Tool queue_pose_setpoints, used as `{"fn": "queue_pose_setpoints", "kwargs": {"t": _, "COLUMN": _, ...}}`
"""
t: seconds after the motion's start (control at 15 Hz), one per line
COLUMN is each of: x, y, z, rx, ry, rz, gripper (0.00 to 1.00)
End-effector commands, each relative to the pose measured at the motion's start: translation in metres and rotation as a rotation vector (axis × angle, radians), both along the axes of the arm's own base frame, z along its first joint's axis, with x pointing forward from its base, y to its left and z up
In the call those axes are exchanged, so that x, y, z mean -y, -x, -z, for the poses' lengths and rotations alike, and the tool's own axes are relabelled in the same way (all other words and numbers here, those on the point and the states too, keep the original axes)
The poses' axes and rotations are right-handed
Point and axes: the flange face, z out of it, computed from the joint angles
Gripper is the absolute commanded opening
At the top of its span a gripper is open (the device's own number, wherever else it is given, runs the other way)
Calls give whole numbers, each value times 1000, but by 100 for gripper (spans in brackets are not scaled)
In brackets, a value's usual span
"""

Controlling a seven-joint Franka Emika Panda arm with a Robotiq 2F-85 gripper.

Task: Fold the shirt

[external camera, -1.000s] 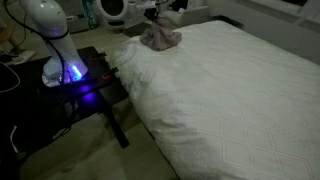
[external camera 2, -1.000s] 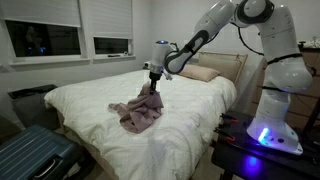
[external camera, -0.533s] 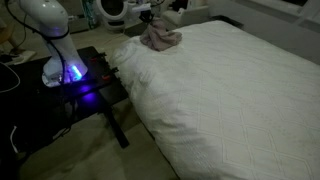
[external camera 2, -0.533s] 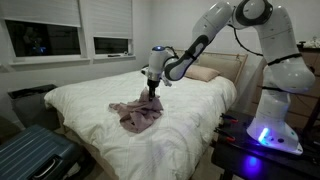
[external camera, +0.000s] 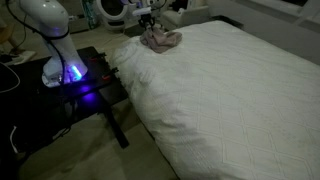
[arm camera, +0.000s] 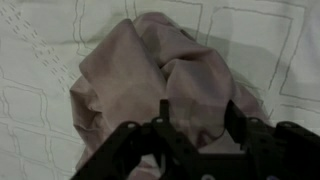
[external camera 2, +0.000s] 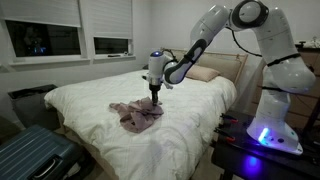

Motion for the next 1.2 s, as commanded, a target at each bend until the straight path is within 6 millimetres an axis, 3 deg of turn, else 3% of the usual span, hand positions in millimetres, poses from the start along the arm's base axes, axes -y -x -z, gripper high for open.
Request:
{"fn": "queue_pose_setpoints", "kwargs": {"t": 0.0, "x": 13, "y": -8, "z": -32, "rx": 26, "ry": -26, "rz": 41, "gripper": 88}}
{"fn": "queue_pose_setpoints", "kwargs": {"t": 0.13, "x": 17, "y": -11, "z": -52, "rx": 61, "ry": -53, "rz": 61, "gripper": 99}}
{"fn": "queue_pose_setpoints", "kwargs": {"t": 0.4, "x": 25, "y": -16, "z": -90, "rx": 119, "ry": -95, "rz": 105, "gripper": 100}}
{"fn": "queue_pose_setpoints", "kwargs": {"t": 0.8, "x": 52, "y": -30, "z": -108, "rx": 188, "ry": -116, "rz": 192, "gripper": 100}}
{"fn": "queue_pose_setpoints", "kwargs": {"t": 1.13, "x": 81, "y": -30, "z": -124, "rx": 215, "ry": -157, "rz": 269, "gripper": 100}}
